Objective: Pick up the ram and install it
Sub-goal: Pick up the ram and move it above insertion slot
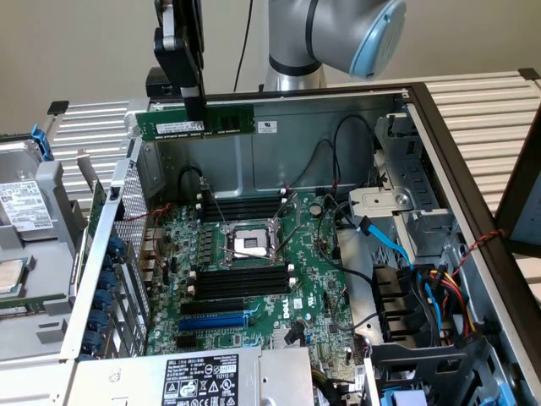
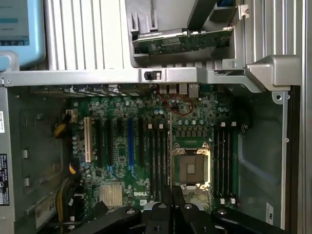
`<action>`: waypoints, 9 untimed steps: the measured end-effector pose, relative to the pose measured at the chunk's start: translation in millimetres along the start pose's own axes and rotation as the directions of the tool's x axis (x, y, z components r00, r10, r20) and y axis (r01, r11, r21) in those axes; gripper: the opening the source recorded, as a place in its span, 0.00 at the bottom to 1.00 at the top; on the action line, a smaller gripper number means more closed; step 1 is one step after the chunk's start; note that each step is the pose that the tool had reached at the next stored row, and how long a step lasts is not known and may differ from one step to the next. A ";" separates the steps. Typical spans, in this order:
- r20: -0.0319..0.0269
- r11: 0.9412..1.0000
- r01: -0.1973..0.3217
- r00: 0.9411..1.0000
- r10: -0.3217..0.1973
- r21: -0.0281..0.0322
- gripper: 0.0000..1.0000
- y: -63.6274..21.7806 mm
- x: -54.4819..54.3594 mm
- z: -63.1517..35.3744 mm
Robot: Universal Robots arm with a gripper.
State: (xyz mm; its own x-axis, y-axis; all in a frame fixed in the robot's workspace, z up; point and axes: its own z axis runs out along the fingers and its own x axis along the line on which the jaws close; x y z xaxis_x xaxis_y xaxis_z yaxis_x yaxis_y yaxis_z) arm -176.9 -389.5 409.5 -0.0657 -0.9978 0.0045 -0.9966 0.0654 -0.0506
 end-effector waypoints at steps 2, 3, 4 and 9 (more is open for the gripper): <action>0.000 1.000 -0.001 1.000 0.001 0.000 0.12 -5.0 -0.9 2.4; 0.000 1.000 -0.002 1.000 0.002 0.000 0.12 -7.2 -1.3 3.5; 0.000 1.000 -0.003 1.000 0.003 0.000 0.12 -9.2 -1.6 4.6; 0.001 1.000 -0.011 1.000 0.011 0.000 0.12 -17.3 -3.3 9.1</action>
State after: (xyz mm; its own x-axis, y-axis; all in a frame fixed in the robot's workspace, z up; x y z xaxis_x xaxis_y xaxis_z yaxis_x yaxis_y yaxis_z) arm -159.0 -387.4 401.3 -0.0766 -0.9971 0.0034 -0.9958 0.0763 -0.0504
